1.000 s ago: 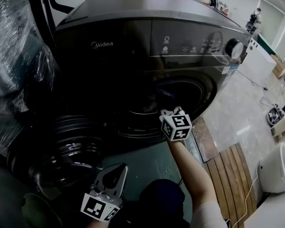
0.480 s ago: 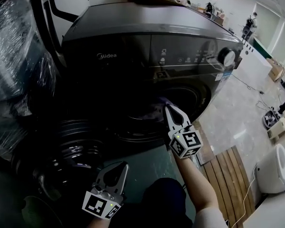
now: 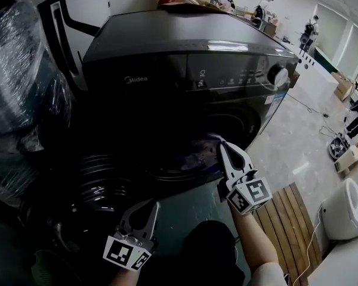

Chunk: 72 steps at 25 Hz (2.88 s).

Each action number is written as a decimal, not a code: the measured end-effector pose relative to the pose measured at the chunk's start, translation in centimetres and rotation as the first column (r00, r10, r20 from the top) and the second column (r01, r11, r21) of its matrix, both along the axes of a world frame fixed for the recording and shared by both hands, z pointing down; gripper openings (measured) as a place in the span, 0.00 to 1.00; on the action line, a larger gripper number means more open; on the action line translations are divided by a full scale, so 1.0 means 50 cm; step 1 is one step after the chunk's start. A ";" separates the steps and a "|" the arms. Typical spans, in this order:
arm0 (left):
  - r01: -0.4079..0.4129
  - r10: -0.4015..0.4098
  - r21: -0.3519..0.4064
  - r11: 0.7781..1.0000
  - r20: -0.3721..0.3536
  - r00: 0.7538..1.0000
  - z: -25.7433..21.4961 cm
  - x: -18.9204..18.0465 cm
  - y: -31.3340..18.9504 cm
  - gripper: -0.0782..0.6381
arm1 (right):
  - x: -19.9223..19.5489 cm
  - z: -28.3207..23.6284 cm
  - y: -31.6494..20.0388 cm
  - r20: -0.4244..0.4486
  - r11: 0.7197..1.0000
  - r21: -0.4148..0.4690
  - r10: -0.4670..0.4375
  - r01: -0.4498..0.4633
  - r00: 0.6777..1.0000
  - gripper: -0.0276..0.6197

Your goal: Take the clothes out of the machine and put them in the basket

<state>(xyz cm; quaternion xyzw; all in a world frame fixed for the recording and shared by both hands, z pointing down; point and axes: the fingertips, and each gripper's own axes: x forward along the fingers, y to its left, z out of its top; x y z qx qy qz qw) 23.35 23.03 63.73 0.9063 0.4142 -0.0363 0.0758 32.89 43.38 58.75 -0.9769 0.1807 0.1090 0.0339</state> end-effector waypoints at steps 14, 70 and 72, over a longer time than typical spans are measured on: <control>-0.017 0.017 -0.012 1.000 -0.028 0.999 -0.031 0.011 0.004 0.14 | -0.156 -0.074 0.034 -0.035 0.999 0.051 0.011 -0.010 0.999 0.06; 0.143 -0.154 0.132 0.981 0.080 0.985 -1.073 0.117 0.014 0.14 | -0.138 -1.005 -0.046 0.194 0.951 0.017 -0.306 0.309 0.932 0.06; 0.173 -0.184 0.121 0.977 0.081 0.980 -1.100 0.116 0.019 0.14 | -0.138 -1.030 -0.048 0.192 0.942 0.031 -0.334 0.334 0.923 0.06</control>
